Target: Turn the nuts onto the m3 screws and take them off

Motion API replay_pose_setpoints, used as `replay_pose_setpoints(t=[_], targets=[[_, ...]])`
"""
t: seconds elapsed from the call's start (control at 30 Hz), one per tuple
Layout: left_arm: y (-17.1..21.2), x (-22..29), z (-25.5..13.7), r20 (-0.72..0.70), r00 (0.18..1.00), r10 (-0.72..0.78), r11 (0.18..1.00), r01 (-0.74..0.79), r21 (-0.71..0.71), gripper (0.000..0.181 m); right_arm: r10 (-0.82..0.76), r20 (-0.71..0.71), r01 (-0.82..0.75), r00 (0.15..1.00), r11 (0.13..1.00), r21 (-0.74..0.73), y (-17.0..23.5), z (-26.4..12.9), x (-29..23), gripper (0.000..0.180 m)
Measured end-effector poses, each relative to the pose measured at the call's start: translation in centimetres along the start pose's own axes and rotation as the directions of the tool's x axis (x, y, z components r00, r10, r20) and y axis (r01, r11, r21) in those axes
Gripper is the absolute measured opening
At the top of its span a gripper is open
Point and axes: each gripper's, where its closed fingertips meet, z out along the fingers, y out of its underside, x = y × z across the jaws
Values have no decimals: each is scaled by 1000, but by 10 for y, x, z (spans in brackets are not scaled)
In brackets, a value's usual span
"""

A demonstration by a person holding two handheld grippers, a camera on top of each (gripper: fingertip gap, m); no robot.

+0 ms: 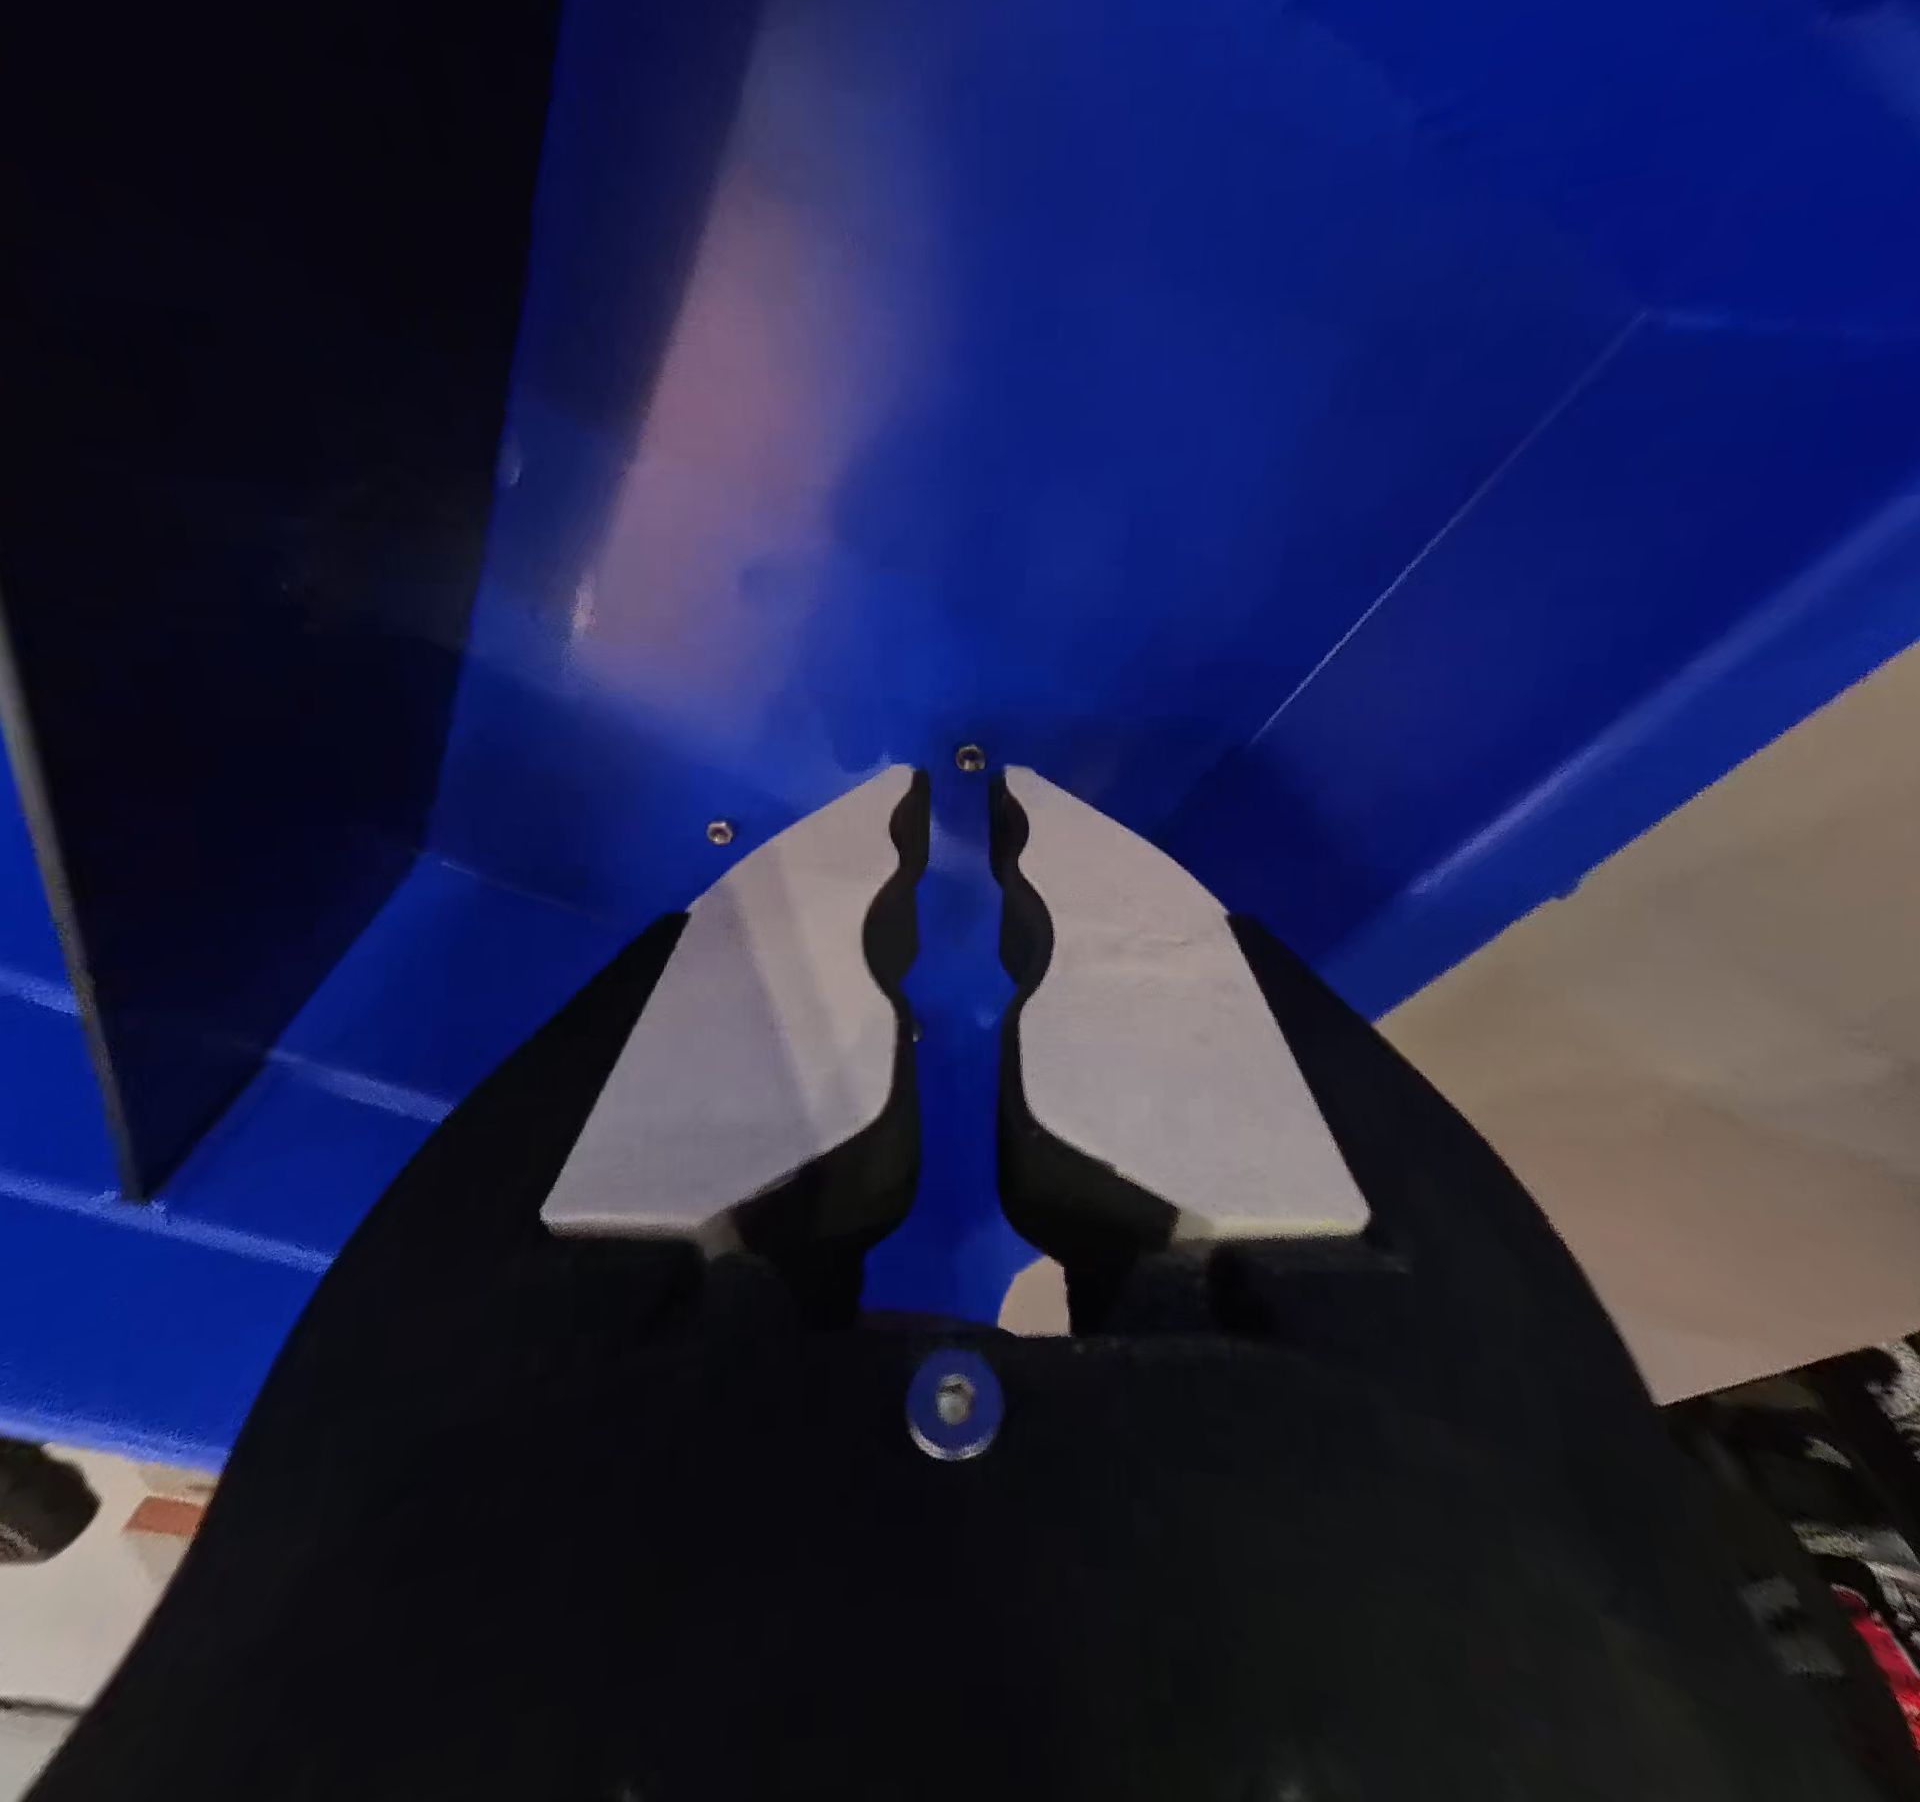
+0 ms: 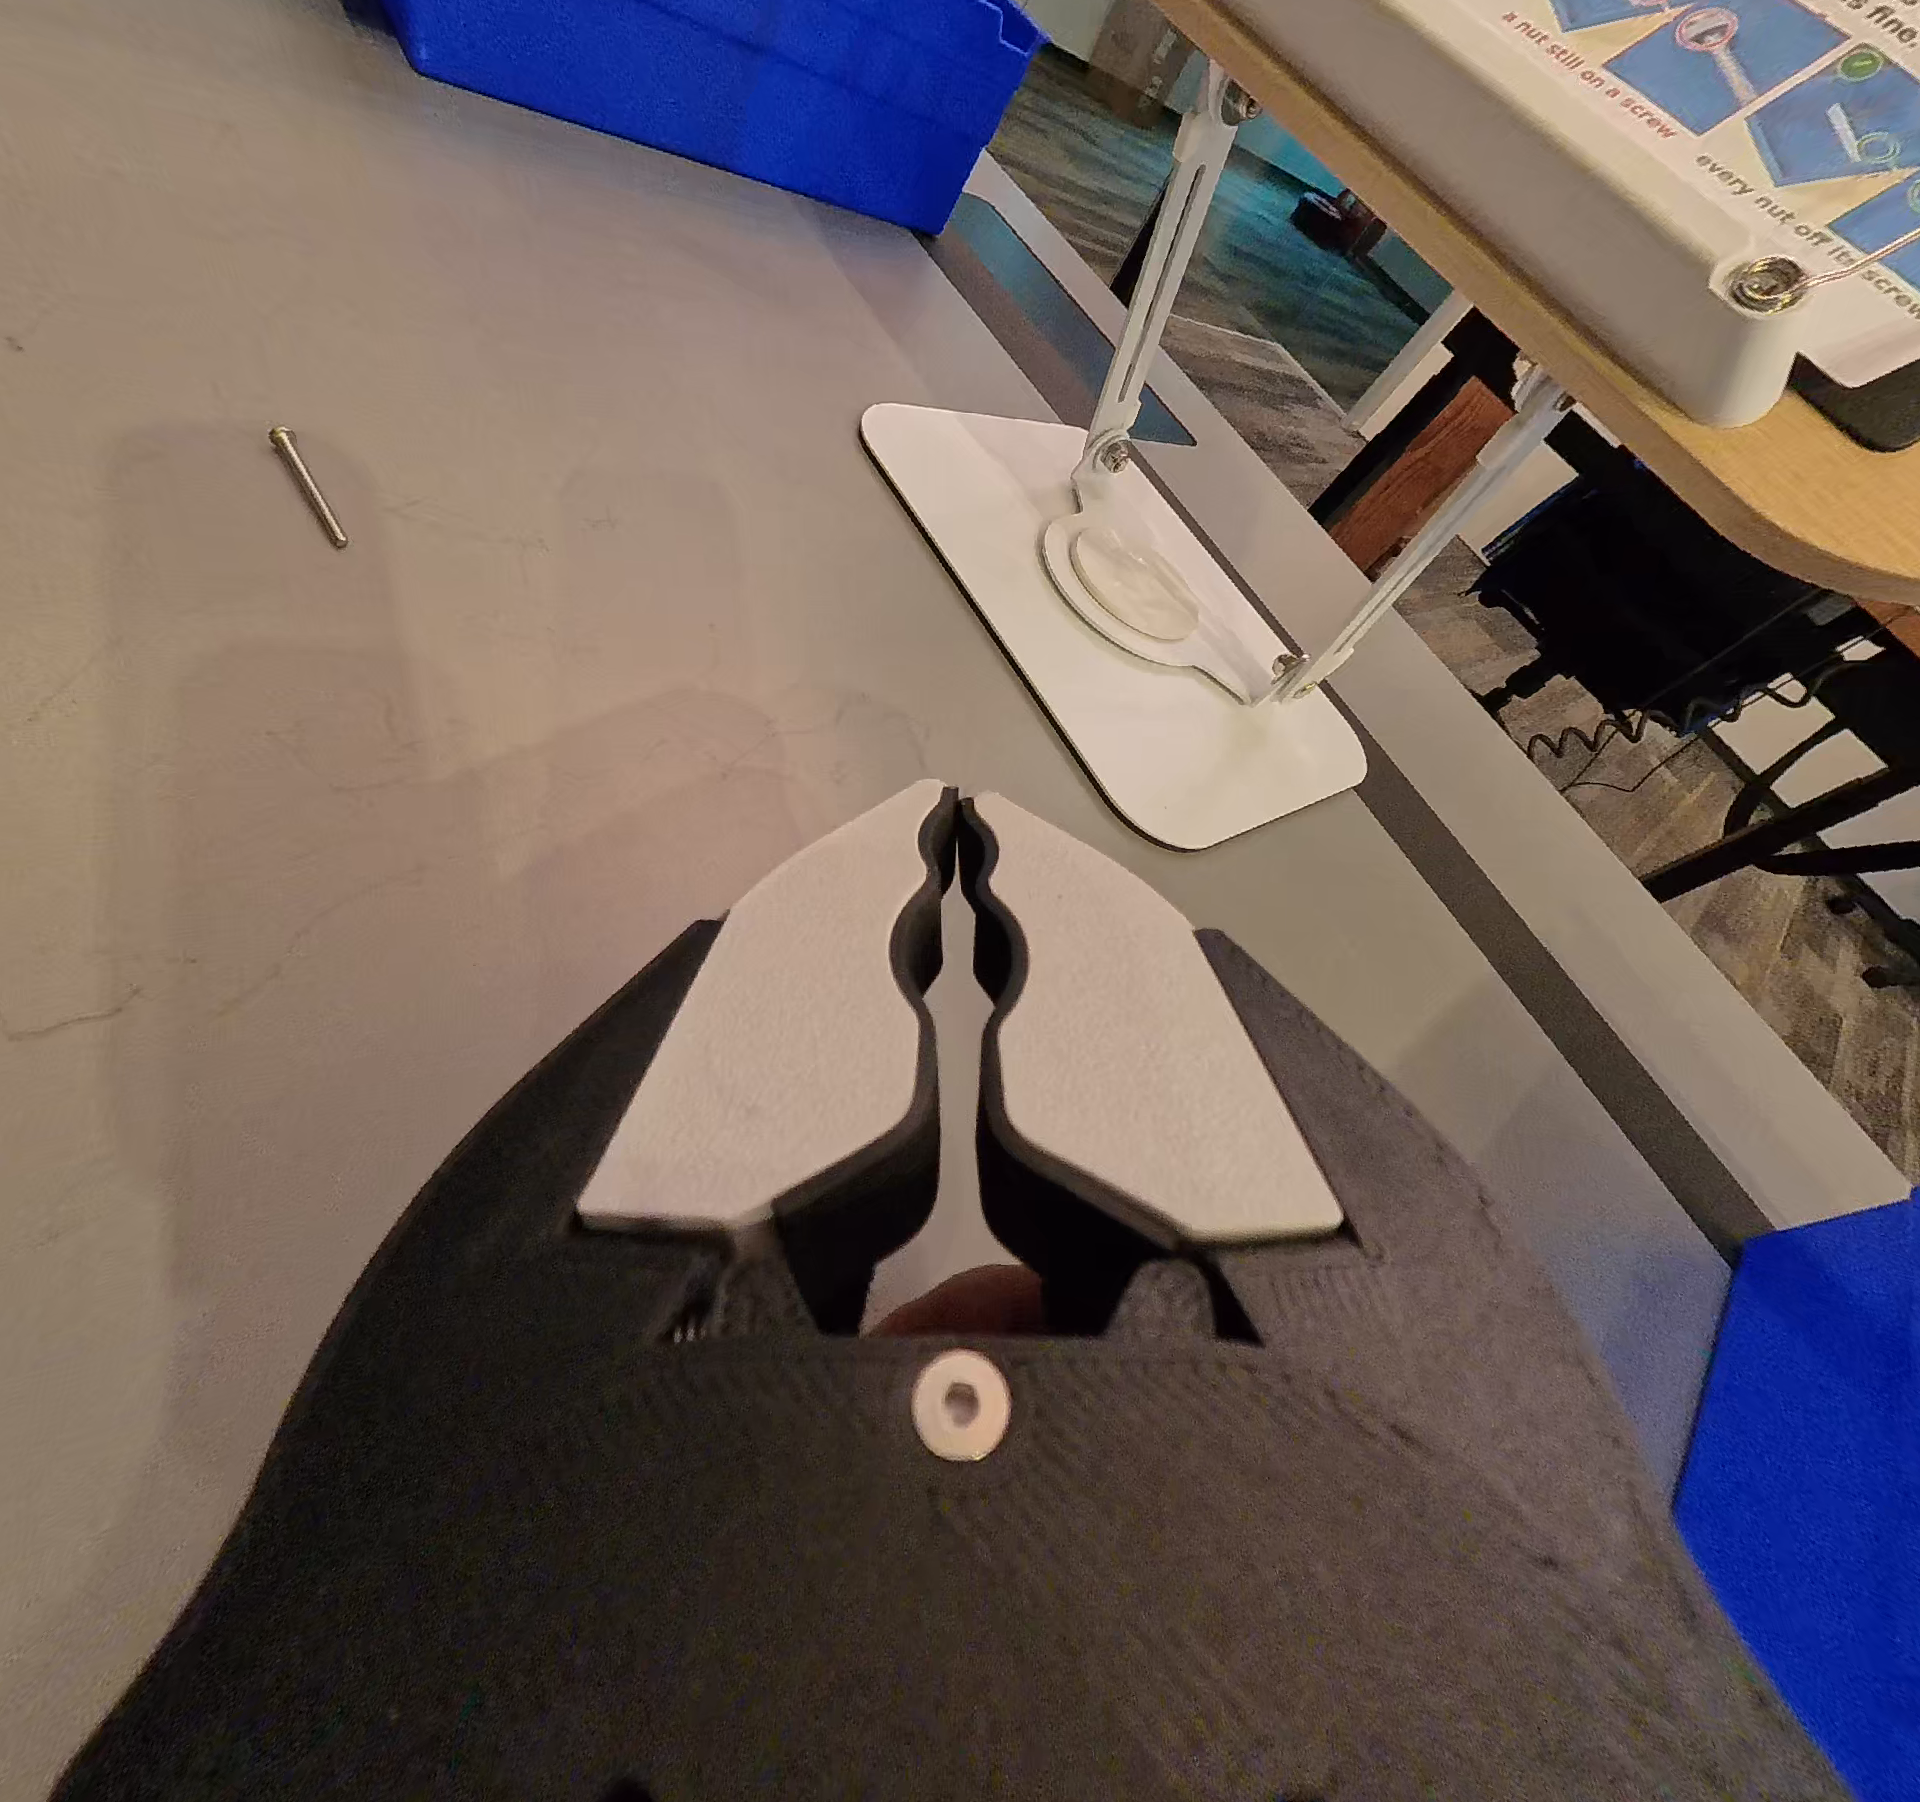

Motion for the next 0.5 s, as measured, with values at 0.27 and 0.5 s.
replay_pose_setpoints(t=[0.27,0.5], targets=[[-1,1,6,-21,1000,16,999,-16,-30,12,1,1,-1,1000,1000,2,0,-1,0,0],[0,5,7,-70,997,21,1000,-22,-13,6,1,4,-1,1000,1000,2,0,-1,0,0]])
